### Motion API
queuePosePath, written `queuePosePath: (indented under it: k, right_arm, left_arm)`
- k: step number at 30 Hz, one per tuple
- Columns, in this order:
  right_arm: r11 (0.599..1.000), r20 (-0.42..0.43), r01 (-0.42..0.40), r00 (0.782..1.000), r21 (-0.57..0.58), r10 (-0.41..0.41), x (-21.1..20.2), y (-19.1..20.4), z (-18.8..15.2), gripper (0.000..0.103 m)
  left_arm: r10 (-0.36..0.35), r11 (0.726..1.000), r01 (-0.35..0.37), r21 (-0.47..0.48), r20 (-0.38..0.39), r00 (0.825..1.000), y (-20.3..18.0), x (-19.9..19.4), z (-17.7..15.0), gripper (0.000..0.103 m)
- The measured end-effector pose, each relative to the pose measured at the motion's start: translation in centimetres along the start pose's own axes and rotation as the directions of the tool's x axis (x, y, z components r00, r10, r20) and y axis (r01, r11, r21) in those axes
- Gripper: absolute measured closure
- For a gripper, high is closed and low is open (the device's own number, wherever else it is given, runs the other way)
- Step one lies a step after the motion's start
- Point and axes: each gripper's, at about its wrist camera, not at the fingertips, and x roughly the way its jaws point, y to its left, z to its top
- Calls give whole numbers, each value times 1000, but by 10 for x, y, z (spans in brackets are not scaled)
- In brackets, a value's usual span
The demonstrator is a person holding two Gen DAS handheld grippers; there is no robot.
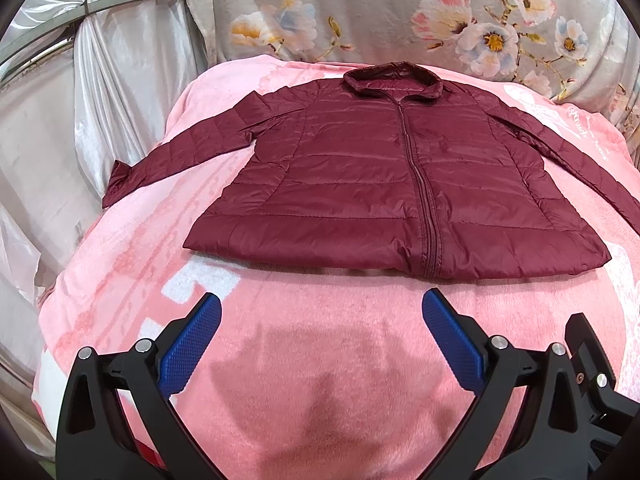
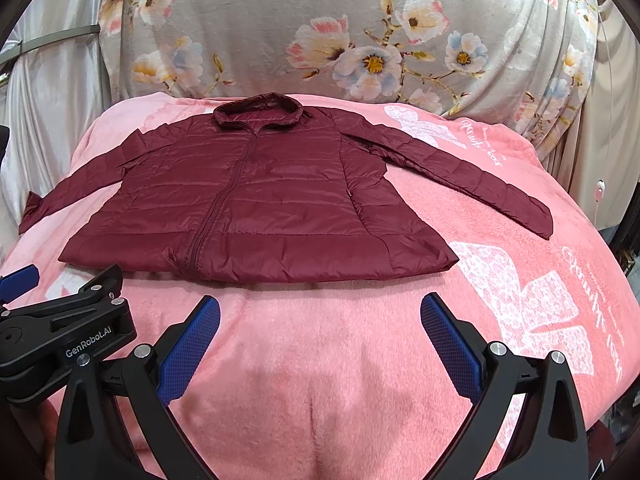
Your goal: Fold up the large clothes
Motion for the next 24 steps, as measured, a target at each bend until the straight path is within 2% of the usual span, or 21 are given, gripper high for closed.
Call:
queuePosePath:
  k: [15, 16, 24]
  right_arm:
    - [1000, -2, -1, 1000, 1, 1, 4, -3, -3, 5]
    - [1000, -2, -2, 1000, 2, 2, 2, 2, 0, 5]
    - [1000, -2, -2, 1000, 2, 2, 1, 2, -1, 5]
  left_arm:
    - [1, 1000, -1, 3, -5, 1000, 13, -15, 1, 5]
    - [2, 1000, -2, 0, -4, 1000, 12, -9, -11, 5]
    - [3, 1000, -3, 1, -7, 1000, 8, -4, -10, 5]
